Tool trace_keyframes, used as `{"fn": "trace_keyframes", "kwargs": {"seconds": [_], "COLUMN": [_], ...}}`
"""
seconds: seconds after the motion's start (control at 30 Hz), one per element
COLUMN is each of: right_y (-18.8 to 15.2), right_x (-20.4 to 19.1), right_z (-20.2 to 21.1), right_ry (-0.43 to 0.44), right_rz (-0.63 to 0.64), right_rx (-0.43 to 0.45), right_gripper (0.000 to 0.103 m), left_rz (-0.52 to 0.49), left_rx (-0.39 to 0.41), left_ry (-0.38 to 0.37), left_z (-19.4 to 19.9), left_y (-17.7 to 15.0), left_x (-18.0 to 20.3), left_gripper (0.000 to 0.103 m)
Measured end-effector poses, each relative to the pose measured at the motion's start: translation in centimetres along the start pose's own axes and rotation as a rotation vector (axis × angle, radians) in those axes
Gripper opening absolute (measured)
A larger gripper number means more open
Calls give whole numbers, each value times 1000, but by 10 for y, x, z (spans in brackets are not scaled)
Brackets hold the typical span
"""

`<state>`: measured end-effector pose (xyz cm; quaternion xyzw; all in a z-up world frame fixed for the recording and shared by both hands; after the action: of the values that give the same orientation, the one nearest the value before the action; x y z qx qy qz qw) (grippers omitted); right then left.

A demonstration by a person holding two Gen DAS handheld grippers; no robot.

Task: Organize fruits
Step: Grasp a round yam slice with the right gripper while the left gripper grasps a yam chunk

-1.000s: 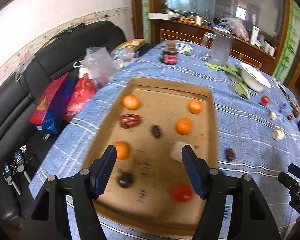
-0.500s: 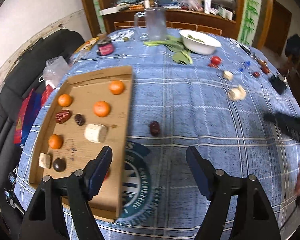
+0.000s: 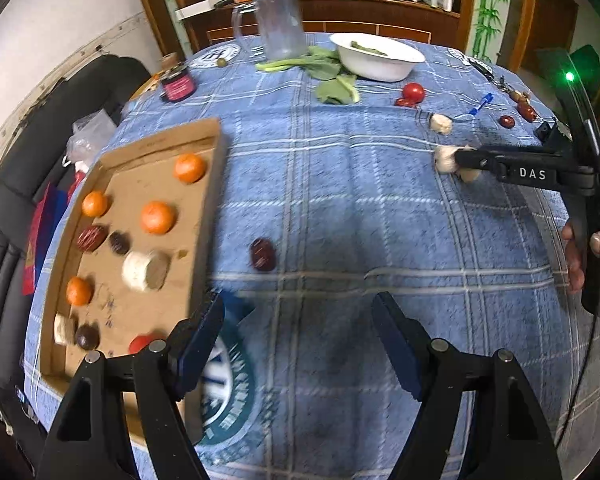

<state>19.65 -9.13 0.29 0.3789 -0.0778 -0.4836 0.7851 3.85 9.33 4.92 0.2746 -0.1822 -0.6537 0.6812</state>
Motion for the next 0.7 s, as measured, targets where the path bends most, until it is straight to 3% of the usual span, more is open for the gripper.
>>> {"fn": "trace_keyframes", "kwargs": {"seconds": [0.03,0.17,0.3,0.5,0.57,0.6,0.7], "right_y": [-1,-14,-18,-13,-14,-14,-18], "right_x": [2,-9,-16,-5,-12,-14,-7], "right_z": [-5,-2,-3,-5,-4,-3,15], "right_ry": [49,87,62,106,102,76,55], "right_rz": [-21,58,151,148,195,217,181], "right_rx": [-28,-51,-43,-34,-34,-37,-12], "right_gripper": [58,58,52,44,37,32,32], "left_rz": [-6,-5,-31,-58,-62,-58,-39], "left_rx": [-4,-6,-14,-16,-18,-18,-12], "left_ry": [-6,-35,-23,-25,-20,-25,-89], "left_z": [-4,-14,-28,-36,-40,-42,-50], "left_y": [4,19,32,42,45,47,60], "left_x": [5,18,35,52,55,57,68], "left_gripper": [76,76,75,75,75,75,75]}}
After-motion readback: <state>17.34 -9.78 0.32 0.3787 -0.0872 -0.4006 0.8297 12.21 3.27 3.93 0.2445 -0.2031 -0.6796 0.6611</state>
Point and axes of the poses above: each gripper's, at about its wrist camera, not at the fingertips, and z roughly against the way its jaws point, x to its right, y to its top, the point moved 1 cm from there along -z, roughly the way its jaws point, and after that the axes turned 9 degrees about x, right-handed, at the moved point
